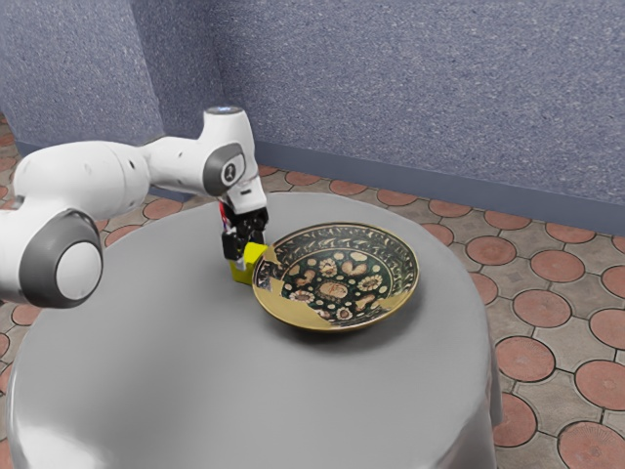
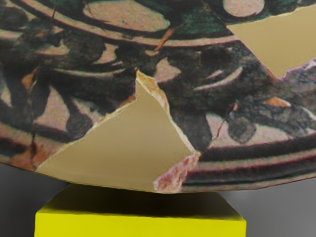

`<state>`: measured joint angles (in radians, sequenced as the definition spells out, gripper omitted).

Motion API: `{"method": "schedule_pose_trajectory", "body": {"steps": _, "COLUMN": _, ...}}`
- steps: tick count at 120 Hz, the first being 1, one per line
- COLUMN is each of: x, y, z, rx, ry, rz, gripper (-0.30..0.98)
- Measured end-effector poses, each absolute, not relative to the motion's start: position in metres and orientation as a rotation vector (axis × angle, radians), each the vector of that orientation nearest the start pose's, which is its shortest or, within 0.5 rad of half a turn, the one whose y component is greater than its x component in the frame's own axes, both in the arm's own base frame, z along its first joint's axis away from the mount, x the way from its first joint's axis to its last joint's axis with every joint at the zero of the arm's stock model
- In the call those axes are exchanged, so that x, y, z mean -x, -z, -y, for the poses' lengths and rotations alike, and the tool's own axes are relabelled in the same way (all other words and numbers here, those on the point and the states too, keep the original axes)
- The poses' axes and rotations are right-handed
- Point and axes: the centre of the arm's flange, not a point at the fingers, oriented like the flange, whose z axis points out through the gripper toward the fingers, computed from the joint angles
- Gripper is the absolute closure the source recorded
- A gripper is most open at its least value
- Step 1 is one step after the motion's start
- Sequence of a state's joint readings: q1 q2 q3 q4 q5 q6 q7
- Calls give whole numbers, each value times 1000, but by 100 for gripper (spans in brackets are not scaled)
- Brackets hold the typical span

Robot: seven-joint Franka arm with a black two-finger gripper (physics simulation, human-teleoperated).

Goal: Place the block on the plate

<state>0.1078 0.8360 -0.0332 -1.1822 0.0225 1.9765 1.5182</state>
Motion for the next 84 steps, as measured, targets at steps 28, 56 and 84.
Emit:
{"method": "schedule_pose_trajectory", "body": {"steps": 28, "x": -752, "y": -273, "z": -65, "rx": 2385, "ry": -50, "rz": -2101, "gripper": 0}}
{"method": "schedule_pose_trajectory", "body": {"steps": 56, "x": -752, "y": -267, "z": -65, "rx": 2388, "ry": -54, "rz": -2102, "gripper": 6}}
{"method": "schedule_pose_trajectory", "body": {"steps": 84, "x": -753, "y": -267, "z": -66, "rx": 2387, "ry": -50, "rz": -2098, "gripper": 16}}
